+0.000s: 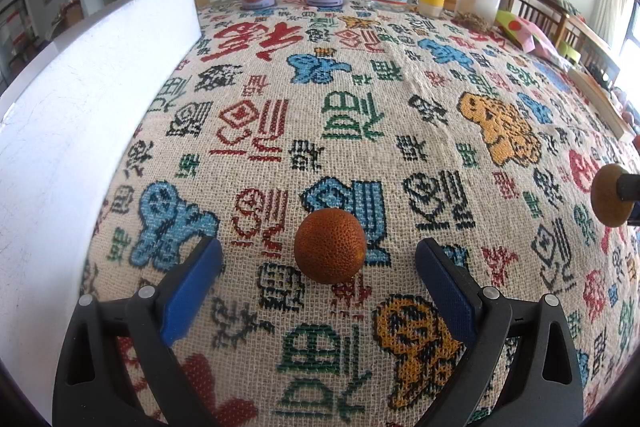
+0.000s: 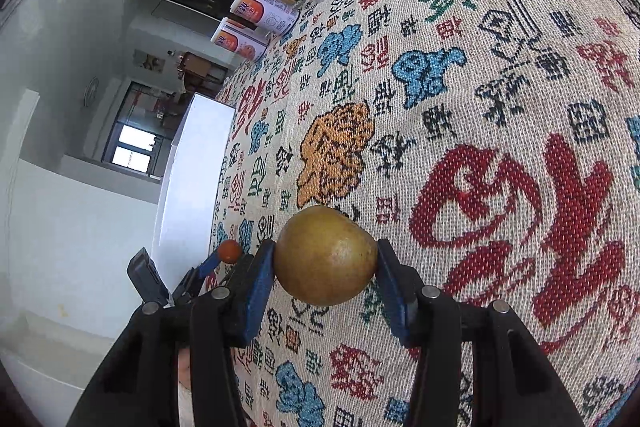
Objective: Organize fruits
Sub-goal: 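Hold the brown fruit in the right tool while the left tool waits above the orange fruit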
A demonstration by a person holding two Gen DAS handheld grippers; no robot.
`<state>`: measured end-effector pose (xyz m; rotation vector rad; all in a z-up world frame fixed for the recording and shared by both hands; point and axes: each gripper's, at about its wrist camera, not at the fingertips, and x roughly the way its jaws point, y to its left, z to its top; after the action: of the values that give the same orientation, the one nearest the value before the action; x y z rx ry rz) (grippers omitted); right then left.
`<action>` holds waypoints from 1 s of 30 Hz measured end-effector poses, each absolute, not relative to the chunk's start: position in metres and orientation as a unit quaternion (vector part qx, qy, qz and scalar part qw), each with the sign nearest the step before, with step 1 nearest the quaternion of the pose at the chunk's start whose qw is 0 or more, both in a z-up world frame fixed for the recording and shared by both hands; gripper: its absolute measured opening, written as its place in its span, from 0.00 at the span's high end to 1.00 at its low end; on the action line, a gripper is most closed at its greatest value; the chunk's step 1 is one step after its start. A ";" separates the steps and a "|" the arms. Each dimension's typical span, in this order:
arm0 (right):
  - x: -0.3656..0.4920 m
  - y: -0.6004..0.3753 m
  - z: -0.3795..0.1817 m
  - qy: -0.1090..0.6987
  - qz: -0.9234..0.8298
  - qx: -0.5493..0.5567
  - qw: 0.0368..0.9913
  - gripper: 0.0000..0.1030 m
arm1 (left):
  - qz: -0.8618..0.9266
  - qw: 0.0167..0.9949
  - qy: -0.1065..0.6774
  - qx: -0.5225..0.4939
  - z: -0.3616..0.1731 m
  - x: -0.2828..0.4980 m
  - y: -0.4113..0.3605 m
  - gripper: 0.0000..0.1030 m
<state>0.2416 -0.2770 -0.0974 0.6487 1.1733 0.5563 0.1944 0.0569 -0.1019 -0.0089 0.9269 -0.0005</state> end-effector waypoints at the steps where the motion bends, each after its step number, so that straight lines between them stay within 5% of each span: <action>1: 0.233 -0.276 -0.098 0.542 0.248 0.279 0.753 0.52 | 0.000 0.895 0.447 -0.004 -0.102 0.194 0.057 0.05; 10: 0.204 -0.220 -0.085 0.496 0.162 0.007 0.853 0.52 | 0.000 0.894 0.447 -0.004 -0.102 0.194 0.056 0.05; 22: 0.222 -0.211 -0.097 0.448 0.185 0.032 0.874 0.49 | -0.020 0.895 0.446 -0.015 -0.101 0.192 0.060 0.05; 30: 0.210 -0.236 -0.091 0.455 0.195 0.040 0.868 0.23 | -0.105 0.887 0.448 -0.045 -0.094 0.165 0.079 0.05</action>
<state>0.2095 -0.2357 -0.0909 0.0834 0.9531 0.4082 0.1654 0.0794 -0.0945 -0.0937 0.9314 -0.2193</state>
